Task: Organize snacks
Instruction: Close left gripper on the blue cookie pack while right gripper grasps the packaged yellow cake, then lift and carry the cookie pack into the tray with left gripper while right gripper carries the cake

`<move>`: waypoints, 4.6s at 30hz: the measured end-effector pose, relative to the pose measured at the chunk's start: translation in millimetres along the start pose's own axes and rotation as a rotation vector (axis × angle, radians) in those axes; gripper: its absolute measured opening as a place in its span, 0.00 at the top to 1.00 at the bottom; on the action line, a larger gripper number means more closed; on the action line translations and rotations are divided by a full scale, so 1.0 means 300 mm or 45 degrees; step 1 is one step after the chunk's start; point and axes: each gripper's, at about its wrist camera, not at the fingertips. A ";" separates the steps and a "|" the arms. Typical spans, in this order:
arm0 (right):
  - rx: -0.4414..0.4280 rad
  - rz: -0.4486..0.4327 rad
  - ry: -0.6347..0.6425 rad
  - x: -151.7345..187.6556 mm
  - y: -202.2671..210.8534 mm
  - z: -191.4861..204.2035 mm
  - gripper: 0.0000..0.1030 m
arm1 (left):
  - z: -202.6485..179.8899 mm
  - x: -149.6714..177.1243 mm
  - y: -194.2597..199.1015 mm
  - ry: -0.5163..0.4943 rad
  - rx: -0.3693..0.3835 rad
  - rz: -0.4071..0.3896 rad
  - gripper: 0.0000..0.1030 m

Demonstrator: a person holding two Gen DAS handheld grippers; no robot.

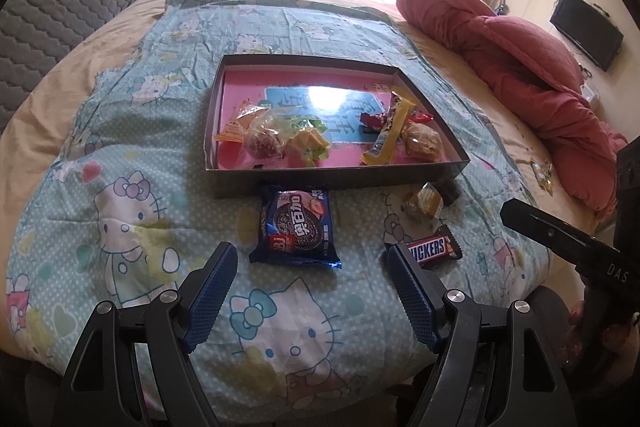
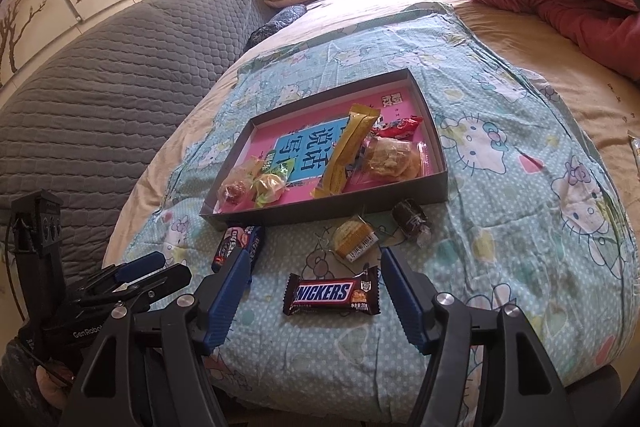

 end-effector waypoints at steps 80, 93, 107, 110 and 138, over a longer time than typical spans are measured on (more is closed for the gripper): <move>0.092 0.197 0.426 0.004 -0.364 0.011 0.53 | 0.042 -0.050 -0.342 0.125 -0.103 0.163 0.23; 0.004 0.177 0.280 -0.017 -0.327 -0.032 0.53 | 0.029 -0.054 -0.347 0.069 -0.144 0.140 0.42; -0.045 0.141 0.259 -0.020 -0.290 -0.029 0.53 | 0.018 -0.036 -0.276 0.078 -0.065 0.116 0.45; -0.063 0.130 0.251 -0.022 -0.280 -0.027 0.53 | 0.010 -0.033 -0.251 0.073 -0.055 0.101 0.44; -0.092 -0.043 0.198 -0.087 -0.181 -0.047 0.53 | 0.013 -0.168 -0.182 0.111 -0.052 -0.060 0.45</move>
Point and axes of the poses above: each gripper's, at about its wrist camera, not at the fingertips, and y roughly against the way its jaws point, z to its left, x to its underside, and after that the axes turned 2 degrees about -z, right-handed
